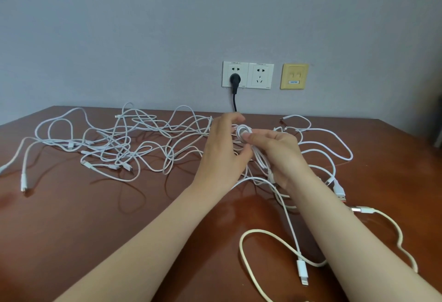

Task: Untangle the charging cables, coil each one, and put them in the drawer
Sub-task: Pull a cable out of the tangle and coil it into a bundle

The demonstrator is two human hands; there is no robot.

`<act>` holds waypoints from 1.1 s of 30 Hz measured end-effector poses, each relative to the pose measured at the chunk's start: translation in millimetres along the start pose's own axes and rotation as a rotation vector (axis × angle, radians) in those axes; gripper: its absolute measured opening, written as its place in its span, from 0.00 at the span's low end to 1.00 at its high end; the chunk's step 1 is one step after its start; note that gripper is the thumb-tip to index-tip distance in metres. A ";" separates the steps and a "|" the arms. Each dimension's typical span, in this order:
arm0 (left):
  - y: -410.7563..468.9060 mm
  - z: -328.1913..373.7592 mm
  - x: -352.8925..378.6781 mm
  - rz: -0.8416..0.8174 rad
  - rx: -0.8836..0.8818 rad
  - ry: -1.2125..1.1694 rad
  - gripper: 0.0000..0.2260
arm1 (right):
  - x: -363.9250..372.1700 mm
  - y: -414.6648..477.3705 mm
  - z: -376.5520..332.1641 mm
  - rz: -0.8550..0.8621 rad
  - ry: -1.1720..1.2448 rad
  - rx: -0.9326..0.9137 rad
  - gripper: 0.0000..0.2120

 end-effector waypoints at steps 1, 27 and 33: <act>0.5 -0.6 0.8 0.001 -0.066 -0.073 0.16 | 0.7 -0.8 -0.8 0.005 -0.011 -0.006 0.00; 9.4 2.3 -0.3 -0.036 -0.321 -0.524 0.13 | -3.6 -3.2 -13.2 0.072 -0.050 -0.102 0.03; 11.4 -4.8 -5.2 -0.003 -0.325 -0.337 0.09 | 2.6 -3.4 -7.5 0.012 -0.100 -0.072 0.10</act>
Point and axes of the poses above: each hand's wrist, its own y-axis towards the middle knuckle, its own x-axis out of the palm, z = x × y, the point moved 1 cm from there along y, towards the middle knuckle, and after that the axes turned 8 degrees about -x, right-handed, at the moved point
